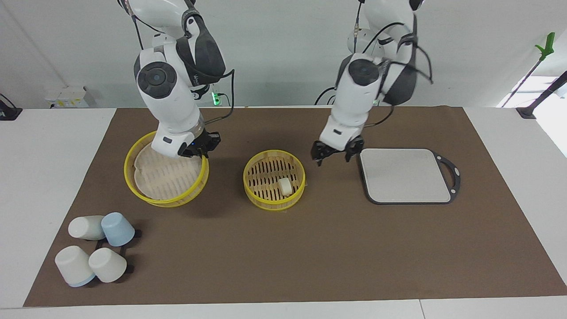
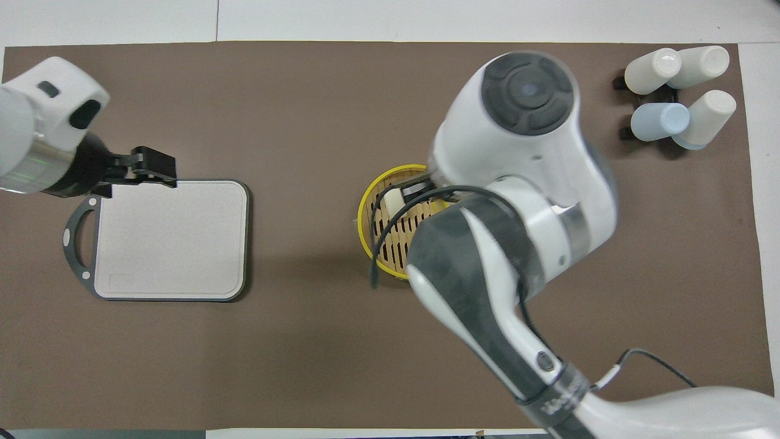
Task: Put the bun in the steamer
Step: 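Move the held lid over the steamer with the right gripper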
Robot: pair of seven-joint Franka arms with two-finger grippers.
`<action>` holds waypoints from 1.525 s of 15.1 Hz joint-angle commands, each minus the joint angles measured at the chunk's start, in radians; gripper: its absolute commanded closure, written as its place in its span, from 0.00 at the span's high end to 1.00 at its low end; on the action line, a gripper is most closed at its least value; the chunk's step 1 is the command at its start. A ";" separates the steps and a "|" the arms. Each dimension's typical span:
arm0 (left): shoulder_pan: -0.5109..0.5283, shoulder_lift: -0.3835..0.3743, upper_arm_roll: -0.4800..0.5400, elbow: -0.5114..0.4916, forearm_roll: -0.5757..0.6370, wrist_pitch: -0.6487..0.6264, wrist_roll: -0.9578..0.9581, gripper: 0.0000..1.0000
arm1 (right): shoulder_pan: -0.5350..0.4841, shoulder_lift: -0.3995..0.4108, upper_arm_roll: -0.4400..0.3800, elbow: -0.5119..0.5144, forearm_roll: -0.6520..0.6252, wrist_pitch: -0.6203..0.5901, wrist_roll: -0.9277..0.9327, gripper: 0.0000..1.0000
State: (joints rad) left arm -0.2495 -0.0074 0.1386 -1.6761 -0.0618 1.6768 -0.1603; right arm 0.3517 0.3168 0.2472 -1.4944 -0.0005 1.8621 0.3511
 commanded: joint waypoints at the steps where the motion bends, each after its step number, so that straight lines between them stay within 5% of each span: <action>1: 0.088 -0.042 -0.014 -0.028 0.019 -0.032 0.109 1.00 | 0.045 0.044 -0.003 -0.024 0.002 0.107 0.098 0.00; 10: 0.133 -0.126 -0.001 -0.027 0.073 -0.204 0.258 1.00 | 0.134 0.076 -0.003 -0.132 -0.012 0.252 0.212 0.00; 23: 0.024 -0.091 0.042 0.006 0.066 -0.189 0.252 1.00 | 0.135 0.070 -0.003 -0.191 -0.108 0.344 0.215 0.00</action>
State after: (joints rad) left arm -0.2044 -0.0864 0.1673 -1.6805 -0.0109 1.4844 0.0875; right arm 0.4910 0.4129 0.2390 -1.6434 -0.0899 2.1613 0.5464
